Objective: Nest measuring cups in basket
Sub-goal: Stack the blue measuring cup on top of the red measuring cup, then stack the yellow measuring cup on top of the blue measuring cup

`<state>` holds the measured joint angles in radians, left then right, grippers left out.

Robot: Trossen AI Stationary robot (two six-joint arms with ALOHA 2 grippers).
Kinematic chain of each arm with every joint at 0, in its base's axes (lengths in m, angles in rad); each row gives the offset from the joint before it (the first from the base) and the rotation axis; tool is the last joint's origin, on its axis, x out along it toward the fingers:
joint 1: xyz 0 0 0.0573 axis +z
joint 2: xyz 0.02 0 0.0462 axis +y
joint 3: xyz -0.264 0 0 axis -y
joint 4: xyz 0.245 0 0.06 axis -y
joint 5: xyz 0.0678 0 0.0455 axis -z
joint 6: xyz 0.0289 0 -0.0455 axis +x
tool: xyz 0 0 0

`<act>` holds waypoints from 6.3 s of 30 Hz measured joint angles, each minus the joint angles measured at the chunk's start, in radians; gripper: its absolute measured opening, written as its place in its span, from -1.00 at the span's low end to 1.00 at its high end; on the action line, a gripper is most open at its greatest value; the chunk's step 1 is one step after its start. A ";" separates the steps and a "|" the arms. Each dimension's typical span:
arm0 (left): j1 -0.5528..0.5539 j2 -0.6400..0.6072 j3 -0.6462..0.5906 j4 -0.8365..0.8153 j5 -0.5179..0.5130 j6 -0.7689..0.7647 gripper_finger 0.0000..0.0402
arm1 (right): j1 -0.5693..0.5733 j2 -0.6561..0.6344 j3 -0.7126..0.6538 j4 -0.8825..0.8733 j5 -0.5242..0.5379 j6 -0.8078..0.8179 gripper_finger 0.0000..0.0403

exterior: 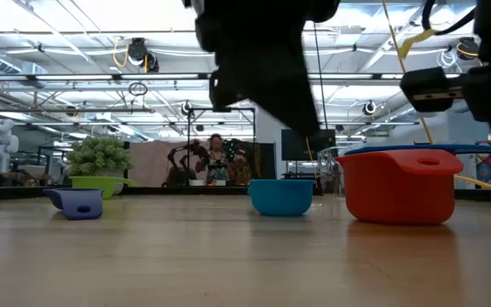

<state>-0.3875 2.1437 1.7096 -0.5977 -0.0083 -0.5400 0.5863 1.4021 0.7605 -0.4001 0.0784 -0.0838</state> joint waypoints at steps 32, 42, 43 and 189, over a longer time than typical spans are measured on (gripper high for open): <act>-0.015 0.119 0.002 0.275 -0.208 -0.215 -0.99 | 0.084 0.081 -0.050 0.209 0.084 0.084 -1.00; 0.002 0.119 0.002 0.308 -0.229 -0.210 -0.99 | 0.039 0.082 0.023 0.255 0.109 0.004 -1.00; 0.002 0.119 0.002 0.306 -0.229 -0.209 -0.99 | 0.033 0.082 0.031 0.249 0.108 -0.003 -1.00; -0.001 -0.423 0.001 -0.793 -0.913 -0.147 -0.15 | -0.189 0.344 0.590 -0.375 -0.145 0.450 -0.90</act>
<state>-0.3885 1.7210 1.7103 -1.3907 -0.9215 -0.6866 0.3972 1.7462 1.3502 -0.7755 -0.0663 0.3660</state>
